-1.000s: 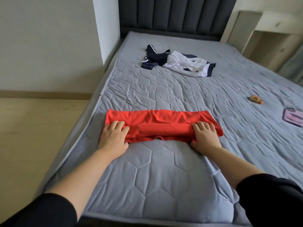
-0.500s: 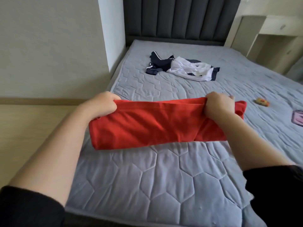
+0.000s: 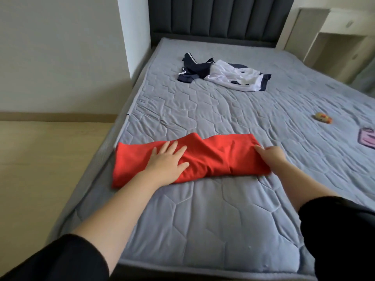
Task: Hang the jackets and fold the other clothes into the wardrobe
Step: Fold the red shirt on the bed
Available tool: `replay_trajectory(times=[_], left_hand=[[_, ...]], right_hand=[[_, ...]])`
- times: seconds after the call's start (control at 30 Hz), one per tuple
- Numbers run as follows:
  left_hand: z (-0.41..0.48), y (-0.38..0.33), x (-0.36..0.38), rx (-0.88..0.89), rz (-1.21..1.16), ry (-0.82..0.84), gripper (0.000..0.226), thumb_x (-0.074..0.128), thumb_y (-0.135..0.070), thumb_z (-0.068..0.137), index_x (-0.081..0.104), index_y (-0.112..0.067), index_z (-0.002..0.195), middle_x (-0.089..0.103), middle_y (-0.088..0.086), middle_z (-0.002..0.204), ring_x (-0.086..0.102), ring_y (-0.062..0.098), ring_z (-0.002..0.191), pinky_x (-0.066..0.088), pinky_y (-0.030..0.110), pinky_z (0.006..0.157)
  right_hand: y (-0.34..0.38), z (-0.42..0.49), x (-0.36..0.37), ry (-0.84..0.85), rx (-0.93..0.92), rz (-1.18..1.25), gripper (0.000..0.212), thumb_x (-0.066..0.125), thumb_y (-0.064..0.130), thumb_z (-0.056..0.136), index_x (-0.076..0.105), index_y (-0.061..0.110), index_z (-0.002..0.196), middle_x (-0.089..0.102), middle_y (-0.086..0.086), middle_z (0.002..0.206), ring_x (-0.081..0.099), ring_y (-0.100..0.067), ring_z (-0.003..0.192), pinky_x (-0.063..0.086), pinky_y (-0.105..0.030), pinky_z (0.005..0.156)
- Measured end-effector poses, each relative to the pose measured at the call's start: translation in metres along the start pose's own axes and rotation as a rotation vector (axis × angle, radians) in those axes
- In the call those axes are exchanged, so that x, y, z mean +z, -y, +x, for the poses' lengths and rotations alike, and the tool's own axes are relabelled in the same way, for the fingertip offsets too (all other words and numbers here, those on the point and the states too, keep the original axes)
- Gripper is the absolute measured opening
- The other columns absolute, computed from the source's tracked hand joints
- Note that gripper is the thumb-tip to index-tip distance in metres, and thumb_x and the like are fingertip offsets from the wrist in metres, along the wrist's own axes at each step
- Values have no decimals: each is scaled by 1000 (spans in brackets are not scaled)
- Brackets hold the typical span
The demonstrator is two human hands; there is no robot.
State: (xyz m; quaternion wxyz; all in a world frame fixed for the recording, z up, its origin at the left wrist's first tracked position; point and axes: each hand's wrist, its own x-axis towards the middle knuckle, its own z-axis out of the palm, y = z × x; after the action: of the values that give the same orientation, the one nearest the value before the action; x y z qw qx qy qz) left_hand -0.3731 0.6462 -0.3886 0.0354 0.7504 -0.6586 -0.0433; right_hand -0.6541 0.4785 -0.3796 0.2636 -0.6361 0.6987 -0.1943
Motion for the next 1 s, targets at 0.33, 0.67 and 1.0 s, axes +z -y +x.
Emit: replay_trajectory(times=[0.33, 0.67, 1.0], left_hand=[[-6, 2, 33, -54, 31, -16, 66, 19, -64, 93, -5, -41, 150, -12, -8, 160, -15, 14, 146, 3, 60, 113], [-5, 11, 28, -135, 0, -198, 58, 26, -52, 97, 17, -31, 151, 13, -5, 160, 5, 16, 147, 10, 56, 114], [-5, 79, 4, -479, -64, -248, 46, 55, -52, 88, 60, -20, 120, 51, 10, 127, 39, 30, 125, 36, 42, 101]], right_hand=[[-31, 23, -1, -188, 278, 357, 41, 51, 28, 96, 64, -10, 101, 63, -28, 100, 62, -37, 92, 48, -38, 81], [-20, 21, 4, -107, 181, 704, 10, 59, 6, 90, 67, 8, 96, 59, -10, 89, 54, -22, 79, 42, -31, 72], [-9, 29, 11, -189, 72, 677, 26, 58, 6, 88, 66, 6, 113, 60, -8, 88, 54, -20, 80, 42, -30, 72]])
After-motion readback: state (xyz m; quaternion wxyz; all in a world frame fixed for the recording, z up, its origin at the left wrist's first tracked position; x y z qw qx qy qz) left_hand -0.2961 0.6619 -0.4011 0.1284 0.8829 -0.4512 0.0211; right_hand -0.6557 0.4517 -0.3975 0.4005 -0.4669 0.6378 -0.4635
